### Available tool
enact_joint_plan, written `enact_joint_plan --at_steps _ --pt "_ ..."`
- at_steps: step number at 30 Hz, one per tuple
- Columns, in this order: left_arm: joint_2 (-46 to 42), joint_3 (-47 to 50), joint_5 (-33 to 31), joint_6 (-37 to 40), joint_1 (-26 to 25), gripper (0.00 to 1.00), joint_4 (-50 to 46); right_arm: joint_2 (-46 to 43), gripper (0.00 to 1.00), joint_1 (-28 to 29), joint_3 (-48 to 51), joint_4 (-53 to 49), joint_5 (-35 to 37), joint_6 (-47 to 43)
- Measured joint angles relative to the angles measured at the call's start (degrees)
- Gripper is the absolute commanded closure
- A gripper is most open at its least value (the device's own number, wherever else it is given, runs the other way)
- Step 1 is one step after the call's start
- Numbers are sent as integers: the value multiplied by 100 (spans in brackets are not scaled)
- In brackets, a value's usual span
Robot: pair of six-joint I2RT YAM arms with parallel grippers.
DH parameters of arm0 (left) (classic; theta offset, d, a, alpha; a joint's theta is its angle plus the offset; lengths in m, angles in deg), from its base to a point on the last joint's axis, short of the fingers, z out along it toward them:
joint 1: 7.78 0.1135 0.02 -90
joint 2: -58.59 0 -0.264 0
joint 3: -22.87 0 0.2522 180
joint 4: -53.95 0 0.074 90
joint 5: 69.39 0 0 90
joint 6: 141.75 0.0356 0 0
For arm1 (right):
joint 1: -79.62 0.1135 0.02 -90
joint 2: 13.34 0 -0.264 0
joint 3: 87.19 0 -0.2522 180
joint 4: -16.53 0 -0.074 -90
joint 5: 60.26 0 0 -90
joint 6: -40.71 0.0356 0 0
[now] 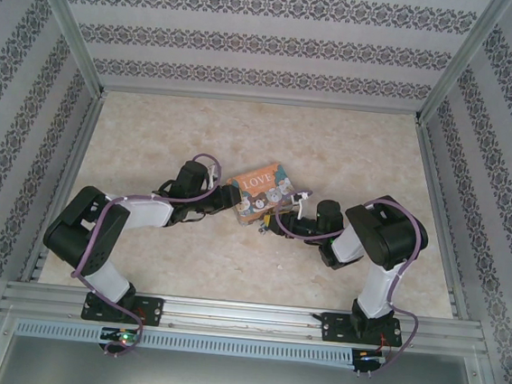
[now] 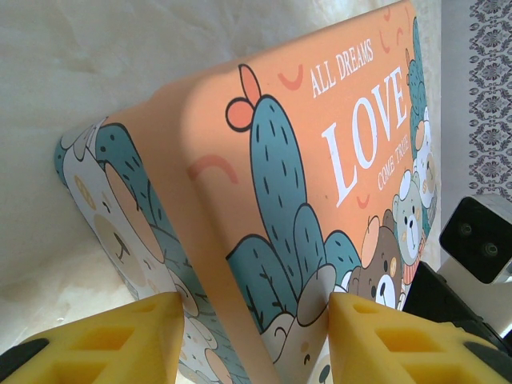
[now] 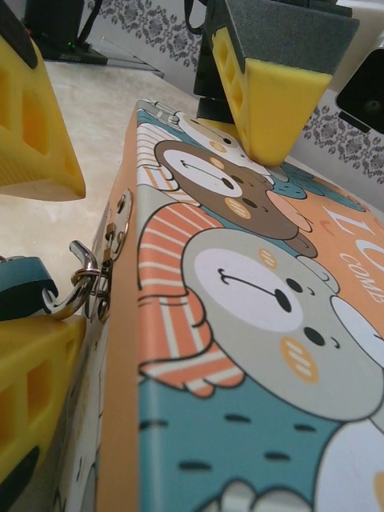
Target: Unlock a padlock with a key
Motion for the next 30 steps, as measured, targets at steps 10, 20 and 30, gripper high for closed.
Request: enact_joint_plan --at_steps 10,20,30 --pt "-17 -24 -2 4 0 51 -74 -2 72 -2 190 -11 72 0" --pt "-26 -50 -4 7 0 51 -151 -33 60 -7 149 -11 116 46" --pt "-28 -50 -4 22 0 51 -151 -44 56 -76 74 -44 170 90"
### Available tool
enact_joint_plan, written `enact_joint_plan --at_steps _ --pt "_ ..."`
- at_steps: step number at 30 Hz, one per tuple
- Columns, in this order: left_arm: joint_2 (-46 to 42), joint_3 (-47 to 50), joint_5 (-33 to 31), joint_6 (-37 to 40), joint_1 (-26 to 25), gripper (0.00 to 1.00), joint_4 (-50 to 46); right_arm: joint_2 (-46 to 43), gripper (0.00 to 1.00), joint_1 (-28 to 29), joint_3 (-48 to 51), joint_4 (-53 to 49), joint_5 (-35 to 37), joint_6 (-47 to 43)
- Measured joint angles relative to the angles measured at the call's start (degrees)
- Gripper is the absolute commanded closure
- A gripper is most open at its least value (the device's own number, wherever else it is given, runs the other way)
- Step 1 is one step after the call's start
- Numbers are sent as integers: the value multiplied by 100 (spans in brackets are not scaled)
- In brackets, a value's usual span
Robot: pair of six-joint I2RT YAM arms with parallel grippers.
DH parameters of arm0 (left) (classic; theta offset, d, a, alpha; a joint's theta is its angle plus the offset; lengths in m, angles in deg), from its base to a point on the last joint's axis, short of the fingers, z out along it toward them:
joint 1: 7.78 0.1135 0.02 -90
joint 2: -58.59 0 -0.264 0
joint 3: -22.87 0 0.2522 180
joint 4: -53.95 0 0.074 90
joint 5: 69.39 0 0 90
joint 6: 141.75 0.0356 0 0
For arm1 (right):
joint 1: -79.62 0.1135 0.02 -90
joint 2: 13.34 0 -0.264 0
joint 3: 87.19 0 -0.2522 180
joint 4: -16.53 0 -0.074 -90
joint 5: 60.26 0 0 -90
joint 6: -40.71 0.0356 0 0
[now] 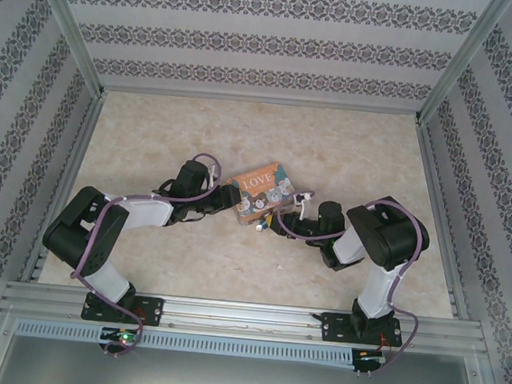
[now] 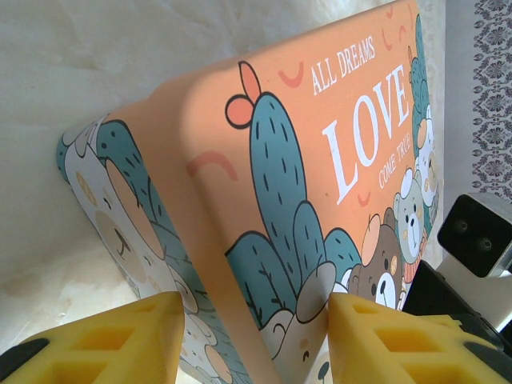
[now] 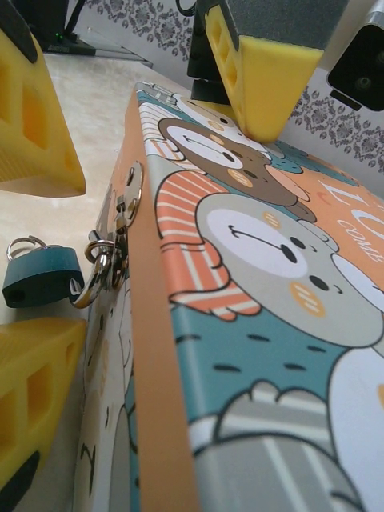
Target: Unlock a padlock with a key
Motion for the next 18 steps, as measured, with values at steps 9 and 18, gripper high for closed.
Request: enact_joint_plan --at_steps 9,18 --pt "0 0 0 0 0 51 -2 0 63 4 -201 -245 -101 0" --pt "0 0 0 0 0 51 -2 0 75 15 -201 -269 -122 -2"
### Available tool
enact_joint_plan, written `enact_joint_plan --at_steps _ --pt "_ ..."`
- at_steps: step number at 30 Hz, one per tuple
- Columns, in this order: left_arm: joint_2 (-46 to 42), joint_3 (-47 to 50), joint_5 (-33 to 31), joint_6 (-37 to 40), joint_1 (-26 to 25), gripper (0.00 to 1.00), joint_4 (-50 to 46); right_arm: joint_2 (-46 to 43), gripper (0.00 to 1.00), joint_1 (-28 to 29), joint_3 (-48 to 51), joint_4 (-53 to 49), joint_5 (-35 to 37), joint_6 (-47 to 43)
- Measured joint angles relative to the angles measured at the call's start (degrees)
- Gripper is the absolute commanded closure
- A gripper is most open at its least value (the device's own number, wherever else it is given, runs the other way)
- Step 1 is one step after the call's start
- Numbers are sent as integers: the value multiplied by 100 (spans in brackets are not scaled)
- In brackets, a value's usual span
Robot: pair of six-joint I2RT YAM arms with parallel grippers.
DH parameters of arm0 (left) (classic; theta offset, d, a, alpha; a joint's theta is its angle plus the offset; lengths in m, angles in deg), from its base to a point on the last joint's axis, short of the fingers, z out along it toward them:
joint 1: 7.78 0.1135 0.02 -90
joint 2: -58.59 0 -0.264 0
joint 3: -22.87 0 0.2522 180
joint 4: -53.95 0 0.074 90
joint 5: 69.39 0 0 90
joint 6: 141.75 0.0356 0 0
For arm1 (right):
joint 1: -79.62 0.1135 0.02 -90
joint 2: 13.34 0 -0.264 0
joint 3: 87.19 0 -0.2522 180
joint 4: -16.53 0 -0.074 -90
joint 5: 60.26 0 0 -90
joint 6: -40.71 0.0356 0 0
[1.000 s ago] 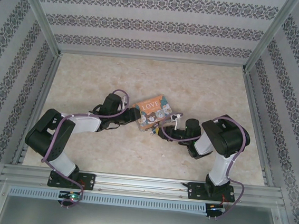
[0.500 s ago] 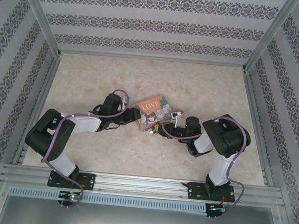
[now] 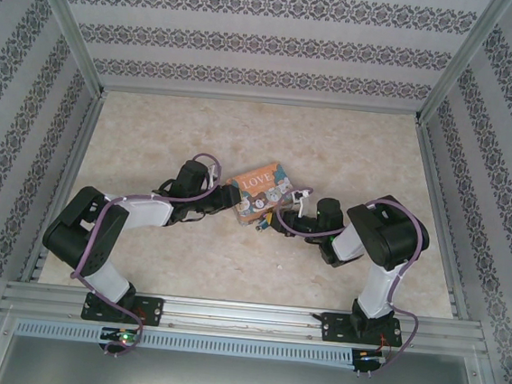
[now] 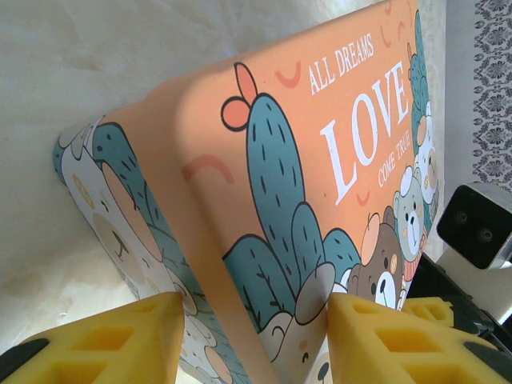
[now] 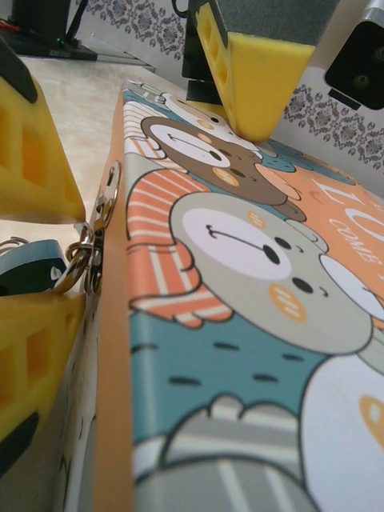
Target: Unlock a padlock with a key
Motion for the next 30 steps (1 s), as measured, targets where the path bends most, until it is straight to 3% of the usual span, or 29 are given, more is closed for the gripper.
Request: enact_joint_plan --at_steps 13,30 --pt "-52 2 -103 2 0 51 -61 -85 100 -13 46 -142 55 -2" --pt "-380 308 -129 -48 -46 51 -120 -555 100 -13 271 -251 468 525"
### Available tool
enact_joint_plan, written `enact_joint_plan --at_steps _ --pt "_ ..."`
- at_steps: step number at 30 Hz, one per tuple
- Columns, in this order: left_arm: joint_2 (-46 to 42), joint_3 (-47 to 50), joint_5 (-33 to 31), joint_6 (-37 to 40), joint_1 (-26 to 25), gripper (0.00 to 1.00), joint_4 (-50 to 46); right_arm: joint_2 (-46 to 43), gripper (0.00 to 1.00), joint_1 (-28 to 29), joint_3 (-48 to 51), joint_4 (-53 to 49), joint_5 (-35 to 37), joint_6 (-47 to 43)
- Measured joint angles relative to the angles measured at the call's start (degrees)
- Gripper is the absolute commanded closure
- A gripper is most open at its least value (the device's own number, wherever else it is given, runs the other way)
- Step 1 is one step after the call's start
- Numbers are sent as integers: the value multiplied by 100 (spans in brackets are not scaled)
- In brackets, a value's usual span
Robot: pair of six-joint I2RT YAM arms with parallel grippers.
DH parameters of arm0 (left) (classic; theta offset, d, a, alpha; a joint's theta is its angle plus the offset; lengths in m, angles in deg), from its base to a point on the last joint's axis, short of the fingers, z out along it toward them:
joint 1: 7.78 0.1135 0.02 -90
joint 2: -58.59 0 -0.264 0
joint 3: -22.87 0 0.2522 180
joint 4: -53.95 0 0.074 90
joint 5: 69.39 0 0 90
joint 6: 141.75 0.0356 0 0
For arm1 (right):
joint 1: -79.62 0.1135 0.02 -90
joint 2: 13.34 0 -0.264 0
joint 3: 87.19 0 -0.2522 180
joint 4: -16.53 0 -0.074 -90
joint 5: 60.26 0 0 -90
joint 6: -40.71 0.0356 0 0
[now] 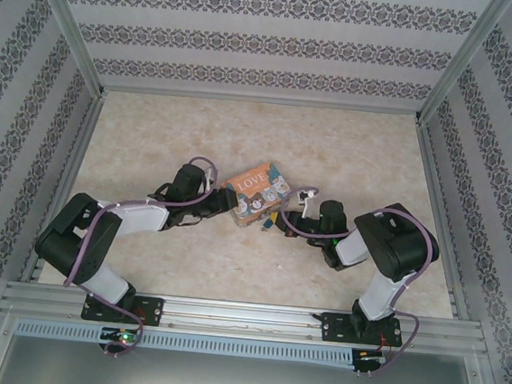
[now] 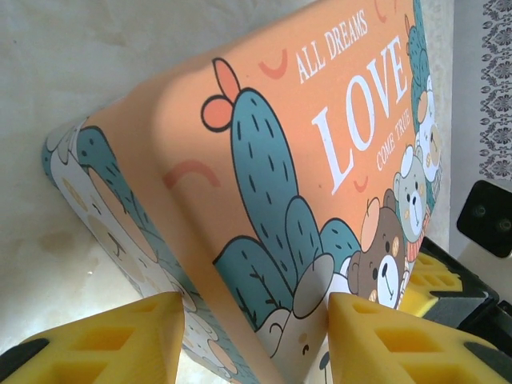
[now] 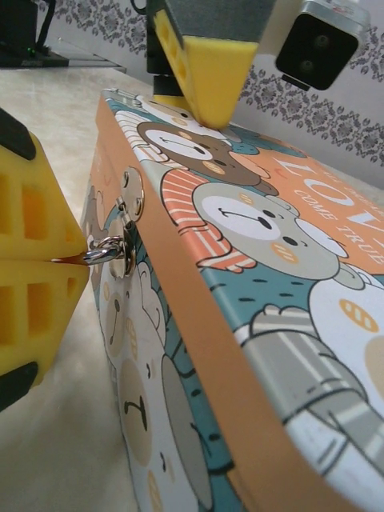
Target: Unlock a padlock with a key
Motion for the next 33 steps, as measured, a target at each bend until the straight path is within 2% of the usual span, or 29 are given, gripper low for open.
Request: enact_joint_plan --at_steps 10,22,33 --pt "-122 129 -44 -107 -79 51 17 -4 100 -2 39 157 284 540" --pt "-142 144 -44 -127 -81 48 17 -98 100 -2 52 168 645 772" --pt "-144 138 -111 -116 -101 48 0 -1172 100 -190 262 -225 874 688"
